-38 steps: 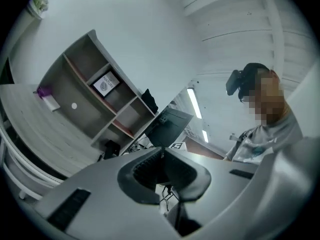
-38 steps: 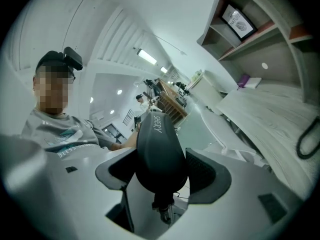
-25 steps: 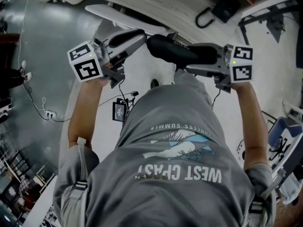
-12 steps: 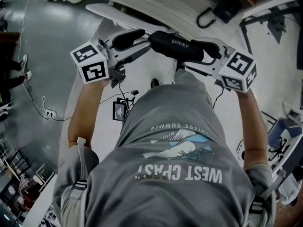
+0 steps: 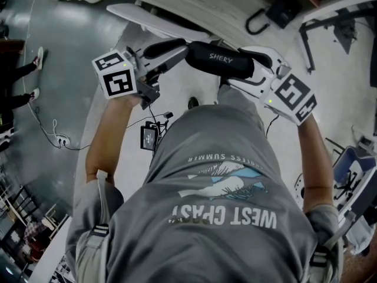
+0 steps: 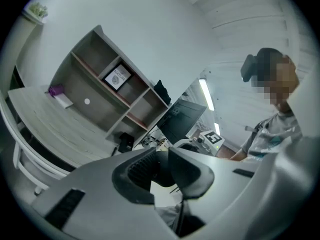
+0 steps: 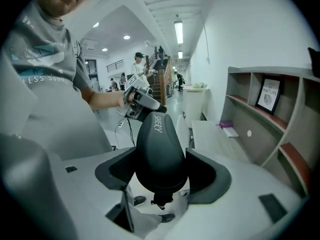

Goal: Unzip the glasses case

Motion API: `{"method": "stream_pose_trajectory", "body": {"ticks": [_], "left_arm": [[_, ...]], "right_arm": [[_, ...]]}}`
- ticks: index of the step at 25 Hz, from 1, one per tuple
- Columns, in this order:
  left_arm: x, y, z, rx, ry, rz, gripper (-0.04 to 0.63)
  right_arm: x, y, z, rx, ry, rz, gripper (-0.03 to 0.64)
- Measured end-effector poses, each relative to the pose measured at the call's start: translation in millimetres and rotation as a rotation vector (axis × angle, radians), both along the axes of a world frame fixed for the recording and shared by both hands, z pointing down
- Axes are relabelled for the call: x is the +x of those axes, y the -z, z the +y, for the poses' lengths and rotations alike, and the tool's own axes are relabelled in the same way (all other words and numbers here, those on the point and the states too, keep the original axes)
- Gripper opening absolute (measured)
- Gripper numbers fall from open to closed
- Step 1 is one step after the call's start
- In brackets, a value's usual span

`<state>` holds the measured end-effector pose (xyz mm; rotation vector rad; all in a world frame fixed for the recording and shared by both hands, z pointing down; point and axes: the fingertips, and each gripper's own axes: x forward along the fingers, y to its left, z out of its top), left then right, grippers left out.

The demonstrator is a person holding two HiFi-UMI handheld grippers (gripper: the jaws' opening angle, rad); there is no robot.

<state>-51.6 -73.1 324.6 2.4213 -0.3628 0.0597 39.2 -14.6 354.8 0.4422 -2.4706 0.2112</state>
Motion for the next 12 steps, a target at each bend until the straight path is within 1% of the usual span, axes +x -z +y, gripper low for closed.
{"method": "stream_pose_trajectory", "body": {"ticks": [1, 3, 5, 6, 10, 12], "left_arm": [[0.3, 2.9, 1.9, -0.008, -0.011, 0.027, 0.058], [2.9, 7.3, 6.1, -0.006, -0.038, 0.056, 0.034], [4.8, 6.7, 7.6, 0.006, -0.049, 0.05, 0.034], [3.8, 5.3, 6.0, 0.009, -0.04, 0.045, 0.034], [-10.2, 0.1, -8.0, -0.027, 0.029, 0.074, 0.076], [-15.6, -4.9, -12.1, -0.037, 0.04, 0.073, 0.096]], "right_arm": [[0.4, 0.0, -1.4, 0.005, -0.003, 0.004, 0.31], [2.7, -0.6, -5.3, 0.007, -0.017, 0.003, 0.311], [4.7, -0.3, -8.3, 0.014, -0.027, -0.001, 0.31], [5.2, -0.1, -9.0, 0.021, -0.026, 0.001, 0.311], [5.0, -1.7, -10.3, 0.037, -0.019, 0.013, 0.311], [4.3, -2.0, -11.5, 0.03, -0.018, 0.004, 0.311]]}}
